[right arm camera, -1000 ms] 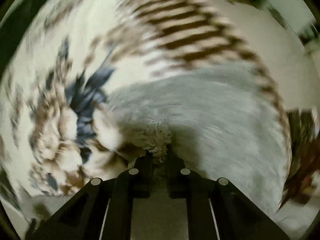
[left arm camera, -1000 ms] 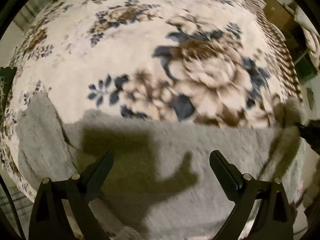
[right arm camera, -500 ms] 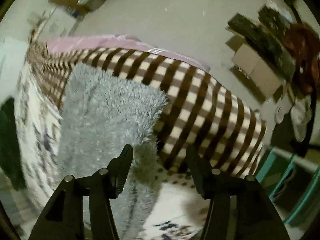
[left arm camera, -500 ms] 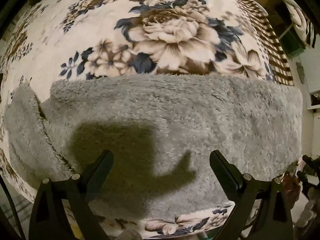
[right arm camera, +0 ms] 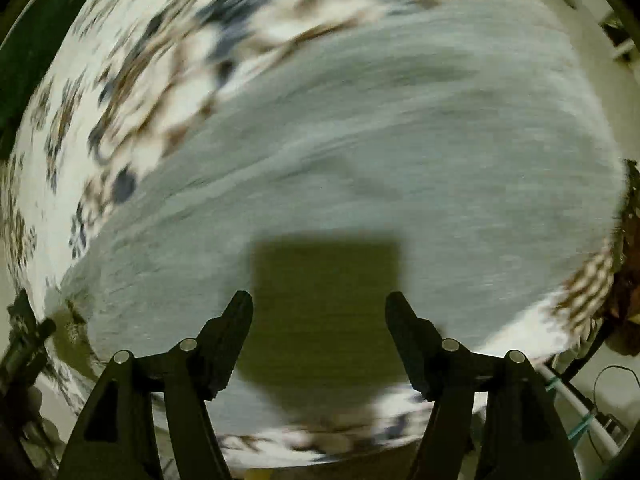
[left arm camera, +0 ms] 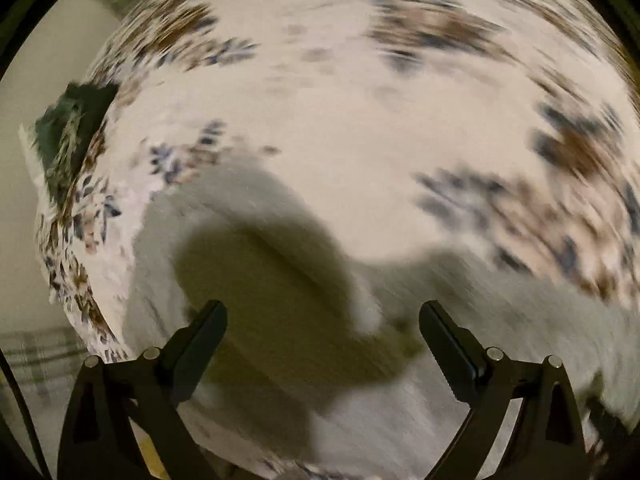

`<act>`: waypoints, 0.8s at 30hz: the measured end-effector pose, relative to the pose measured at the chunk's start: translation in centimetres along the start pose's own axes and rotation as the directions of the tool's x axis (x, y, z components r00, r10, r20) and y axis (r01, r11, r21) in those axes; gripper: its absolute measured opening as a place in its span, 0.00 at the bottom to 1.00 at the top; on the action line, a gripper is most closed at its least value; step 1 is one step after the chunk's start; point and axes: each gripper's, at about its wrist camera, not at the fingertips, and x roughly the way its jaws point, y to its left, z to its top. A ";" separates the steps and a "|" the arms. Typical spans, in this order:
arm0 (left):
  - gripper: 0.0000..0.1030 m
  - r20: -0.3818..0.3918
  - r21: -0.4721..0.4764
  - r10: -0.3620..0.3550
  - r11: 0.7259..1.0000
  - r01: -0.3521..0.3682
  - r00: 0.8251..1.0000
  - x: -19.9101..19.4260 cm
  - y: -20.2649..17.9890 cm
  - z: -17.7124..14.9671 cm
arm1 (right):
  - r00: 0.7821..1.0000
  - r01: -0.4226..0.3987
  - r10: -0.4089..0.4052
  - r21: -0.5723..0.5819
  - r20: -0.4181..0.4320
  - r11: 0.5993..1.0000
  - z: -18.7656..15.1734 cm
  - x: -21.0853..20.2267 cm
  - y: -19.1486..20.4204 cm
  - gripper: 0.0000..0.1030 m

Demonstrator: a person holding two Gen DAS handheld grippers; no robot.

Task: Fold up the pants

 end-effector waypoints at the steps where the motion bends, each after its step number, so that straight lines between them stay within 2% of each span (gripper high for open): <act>1: 0.94 -0.016 -0.025 -0.017 1.000 0.017 1.000 1.0 1.1 1.0 | 1.000 0.012 -0.012 -0.023 -0.004 1.000 -0.2 0.5 2.1 0.69; 3: 0.89 -0.087 -0.083 -0.132 0.989 0.125 0.987 3.6 3.0 2.6 | 1.000 0.018 -0.018 -0.064 -0.004 0.998 -0.9 1.2 5.4 0.69; 4: 0.70 -0.122 -0.125 -0.225 0.970 0.210 0.967 4.9 4.2 3.2 | 1.000 0.007 -0.008 -0.089 -0.013 0.996 -1.5 1.5 7.3 0.69; 5: 0.41 -0.121 -0.152 -0.258 0.959 0.239 0.958 5.5 5.1 3.3 | 1.000 -0.013 0.011 -0.098 -0.021 0.995 -1.9 1.6 8.3 0.69; 6: 0.15 -0.104 -0.164 -0.269 0.954 0.250 0.958 5.8 6.0 3.1 | 0.999 -0.036 0.033 -0.107 -0.030 0.994 -2.3 1.7 9.3 0.69; 7: 0.10 -0.076 -0.174 -0.297 0.944 0.281 0.952 5.6 7.1 2.5 | 0.999 -0.042 0.038 -0.119 -0.034 0.992 -3.0 1.6 10.2 0.69; 9: 0.07 0.008 -0.184 -0.330 0.927 0.326 0.944 4.1 9.7 0.3 | 0.999 -0.035 0.030 -0.140 -0.037 0.990 -4.6 1.3 11.5 0.69; 13: 0.07 0.082 -0.239 -0.340 0.906 0.350 0.937 1.3 16.1 -5.8 | 0.998 -0.037 0.029 -0.150 -0.056 0.988 -7.7 0.9 12.2 0.69; 17: 0.11 0.041 -0.393 -0.355 0.854 0.341 0.934 0.9 22.6 -12.5 | 0.993 -0.076 0.062 -0.135 -0.104 0.988 -9.9 1.2 11.3 0.69; 18: 0.18 0.035 -0.429 -0.355 0.839 0.335 0.934 0.8 23.3 -13.2 | 0.991 -0.077 0.063 -0.121 -0.118 0.990 -10.2 1.5 10.7 0.69; 19: 0.23 0.047 -0.499 -0.382 0.792 0.352 0.923 0.9 24.5 -14.7 | 0.989 -0.079 0.065 -0.103 -0.130 0.992 -10.7 1.7 10.2 0.69; 20: 0.39 0.075 -0.565 -0.428 0.726 0.392 0.901 1.4 26.1 -16.0 | 0.988 -0.086 0.074 -0.083 -0.137 0.993 -11.2 1.8 9.8 0.69; 21: 0.62 0.100 -0.603 -0.452 0.681 0.415 0.887 1.8 27.1 -16.4 | 0.987 -0.087 0.077 -0.067 -0.139 0.994 -11.7 1.9 9.6 0.69; 22: 0.71 0.116 -0.620 -0.456 0.661 0.423 0.882 2.2 27.5 -16.6 | 0.987 -0.083 0.075 -0.052 -0.139 0.995 -12.3 2.0 9.3 0.69; 23: 0.76 0.132 -0.626 -0.457 0.650 0.431 0.880 2.6 27.9 -16.6 | 0.987 -0.080 0.075 -0.034 -0.140 0.996 -12.8 2.2 9.0 0.69; 24: 0.76 0.151 -0.628 -0.463 0.638 0.446 0.874 3.3 28.2 -16.1 | 0.987 -0.077 0.075 -0.013 -0.143 0.997 -13.1 2.6 8.8 0.69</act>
